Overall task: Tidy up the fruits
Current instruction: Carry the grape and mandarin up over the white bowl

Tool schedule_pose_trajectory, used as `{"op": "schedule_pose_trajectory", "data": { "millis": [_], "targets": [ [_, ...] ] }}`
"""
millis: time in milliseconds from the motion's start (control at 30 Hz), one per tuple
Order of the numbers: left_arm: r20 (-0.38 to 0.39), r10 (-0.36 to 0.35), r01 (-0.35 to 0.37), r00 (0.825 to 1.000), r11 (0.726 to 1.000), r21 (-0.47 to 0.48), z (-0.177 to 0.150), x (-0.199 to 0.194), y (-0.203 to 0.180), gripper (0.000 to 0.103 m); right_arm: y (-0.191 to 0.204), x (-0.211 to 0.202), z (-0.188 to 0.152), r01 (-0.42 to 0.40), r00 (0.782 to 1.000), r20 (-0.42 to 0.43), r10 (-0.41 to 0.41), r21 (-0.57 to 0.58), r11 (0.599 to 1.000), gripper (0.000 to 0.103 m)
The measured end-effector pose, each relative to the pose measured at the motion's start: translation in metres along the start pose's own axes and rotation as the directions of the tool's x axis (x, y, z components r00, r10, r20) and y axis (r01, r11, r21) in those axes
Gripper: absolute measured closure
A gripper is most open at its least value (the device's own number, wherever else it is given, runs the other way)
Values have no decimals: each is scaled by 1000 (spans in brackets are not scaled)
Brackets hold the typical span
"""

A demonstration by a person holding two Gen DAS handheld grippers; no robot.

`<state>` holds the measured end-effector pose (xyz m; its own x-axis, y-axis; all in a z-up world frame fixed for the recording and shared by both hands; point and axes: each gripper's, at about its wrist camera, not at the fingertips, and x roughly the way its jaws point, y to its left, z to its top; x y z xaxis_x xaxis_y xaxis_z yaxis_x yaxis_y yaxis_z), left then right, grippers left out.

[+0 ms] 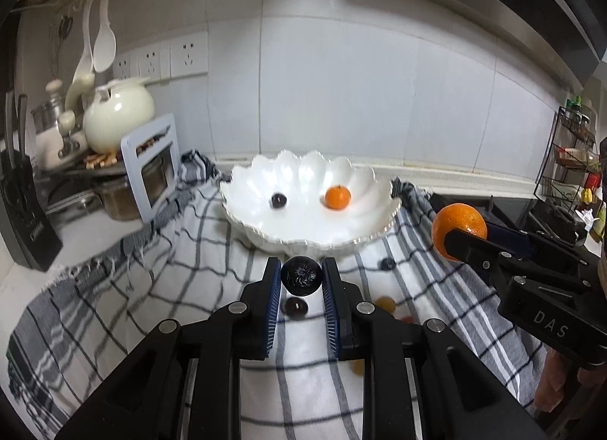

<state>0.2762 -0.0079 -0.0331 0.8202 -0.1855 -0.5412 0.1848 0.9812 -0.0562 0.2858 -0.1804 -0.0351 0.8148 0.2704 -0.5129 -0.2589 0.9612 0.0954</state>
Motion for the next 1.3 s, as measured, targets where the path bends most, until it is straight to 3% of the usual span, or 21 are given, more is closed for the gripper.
{"op": "schedule_pose_trajectory", "data": {
  "millis": [500, 833, 1100, 1300],
  "targets": [
    [98, 25, -27, 995, 999, 28, 49, 12, 10, 80, 1, 20, 49, 23, 998, 51, -20, -46, 999, 63],
    [116, 28, -35, 993, 997, 62, 84, 35, 15, 80, 0, 44, 83, 43, 997, 71, -38, -80, 996, 63],
    [57, 13, -17, 998, 997, 70, 106, 71, 21, 80, -10, 78, 101, 40, 999, 2, -40, -74, 996, 63],
    [-50, -7, 10, 999, 998, 60, 111, 108, 25, 80, -19, 111, 106, 43, 996, -75, -48, -68, 997, 63]
  ]
}}
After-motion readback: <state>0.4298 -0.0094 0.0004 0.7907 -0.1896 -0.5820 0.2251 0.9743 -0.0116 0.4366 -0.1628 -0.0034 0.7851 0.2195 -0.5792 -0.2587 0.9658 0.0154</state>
